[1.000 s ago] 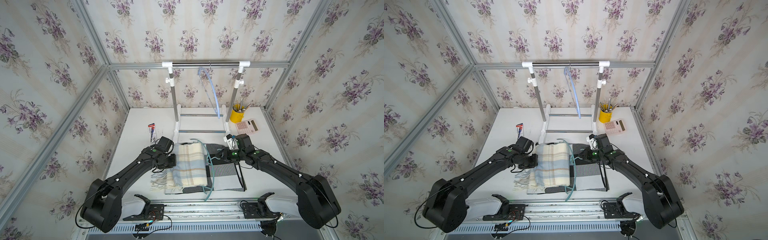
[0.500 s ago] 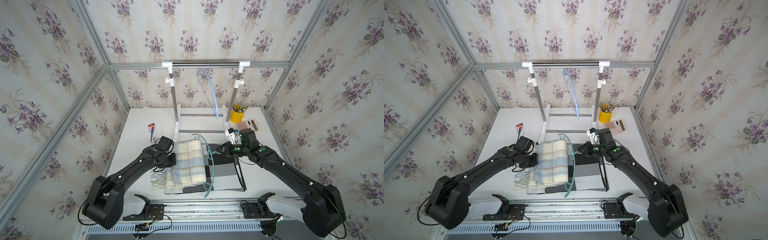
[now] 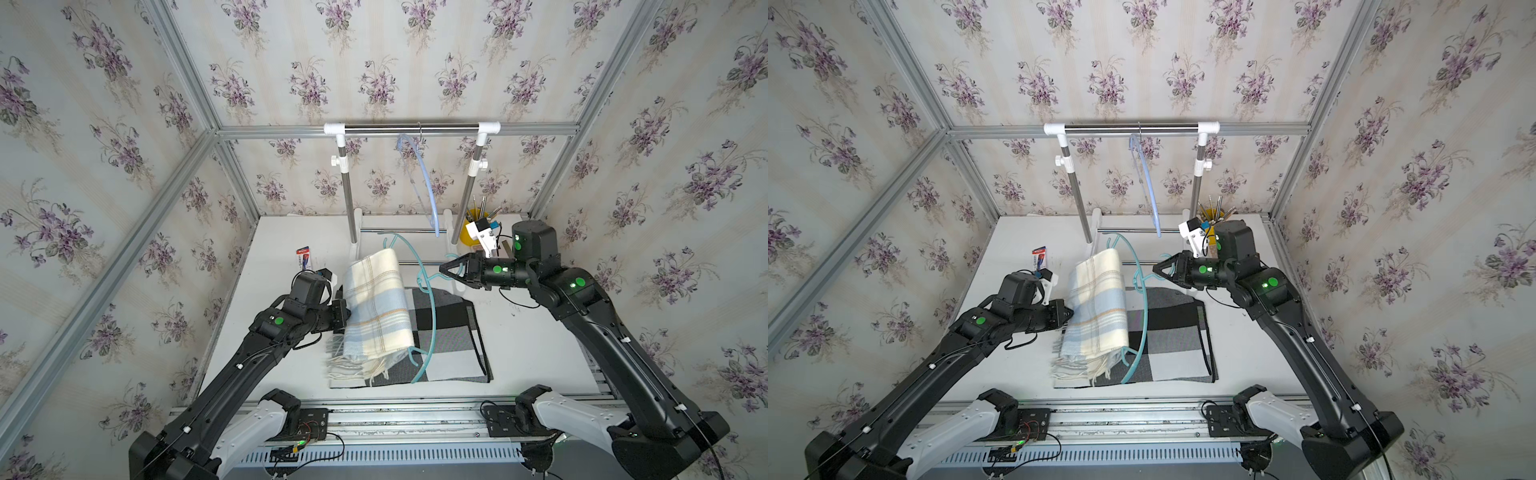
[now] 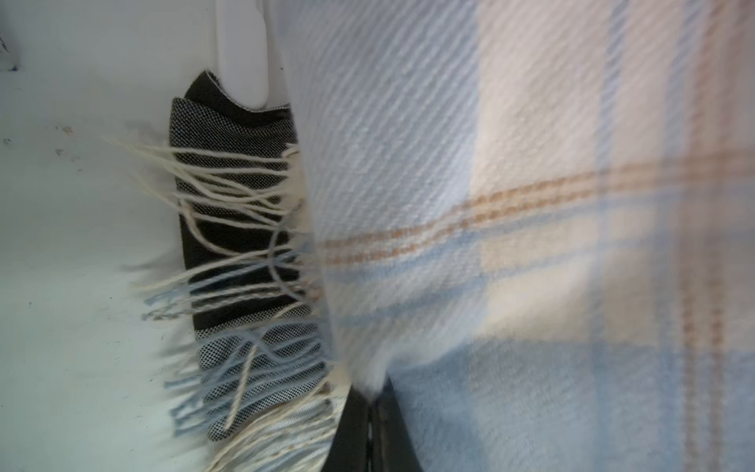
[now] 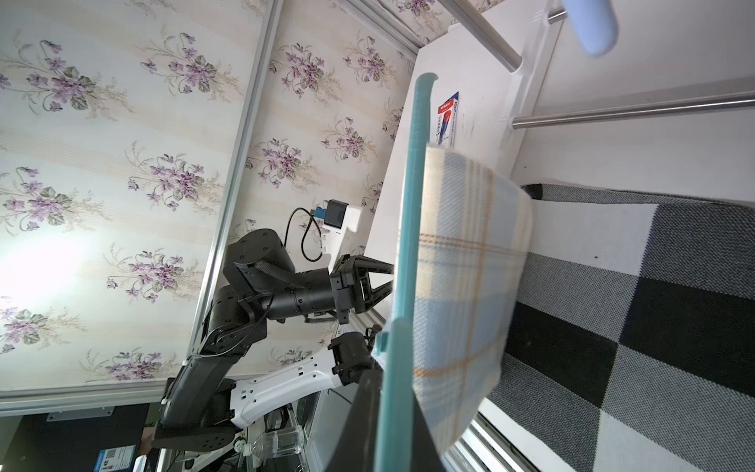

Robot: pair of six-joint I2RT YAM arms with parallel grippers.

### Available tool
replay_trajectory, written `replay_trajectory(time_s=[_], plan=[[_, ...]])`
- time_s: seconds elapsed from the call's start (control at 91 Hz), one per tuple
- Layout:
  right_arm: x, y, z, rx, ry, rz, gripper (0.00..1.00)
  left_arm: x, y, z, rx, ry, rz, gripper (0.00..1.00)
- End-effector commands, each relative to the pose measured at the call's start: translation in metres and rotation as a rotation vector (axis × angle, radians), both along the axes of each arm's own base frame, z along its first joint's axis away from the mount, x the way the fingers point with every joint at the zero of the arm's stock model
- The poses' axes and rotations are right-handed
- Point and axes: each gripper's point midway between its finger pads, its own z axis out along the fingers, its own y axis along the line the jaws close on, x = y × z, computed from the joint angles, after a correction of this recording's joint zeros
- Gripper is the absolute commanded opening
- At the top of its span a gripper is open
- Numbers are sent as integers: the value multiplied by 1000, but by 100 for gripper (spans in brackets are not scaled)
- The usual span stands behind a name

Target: Hang the scarf on the hanger

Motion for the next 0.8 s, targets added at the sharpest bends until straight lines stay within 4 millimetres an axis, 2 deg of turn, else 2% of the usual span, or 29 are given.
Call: replay_trajectory(time_s=[0.0, 0.132, 0.308, 0.462, 0.571, 0.791], plan=[[-5, 1, 15, 1, 0, 26, 0, -8, 3, 1, -11, 30, 15, 0], [0, 4, 27, -1, -8, 25, 0, -9, 2, -4, -34, 30, 29, 0], [8, 9, 36, -5, -19, 27, 0, -4, 1, -26, -34, 59, 55, 0], [13, 9, 34, -22, -21, 19, 0, -2, 2, -55, 13, 127, 58, 0], [15, 10, 31, -28, -18, 18, 0, -3, -8, -74, -24, 169, 31, 0], [18, 11, 27, -35, -17, 14, 0, -5, -26, -85, -137, 199, 3, 0]])
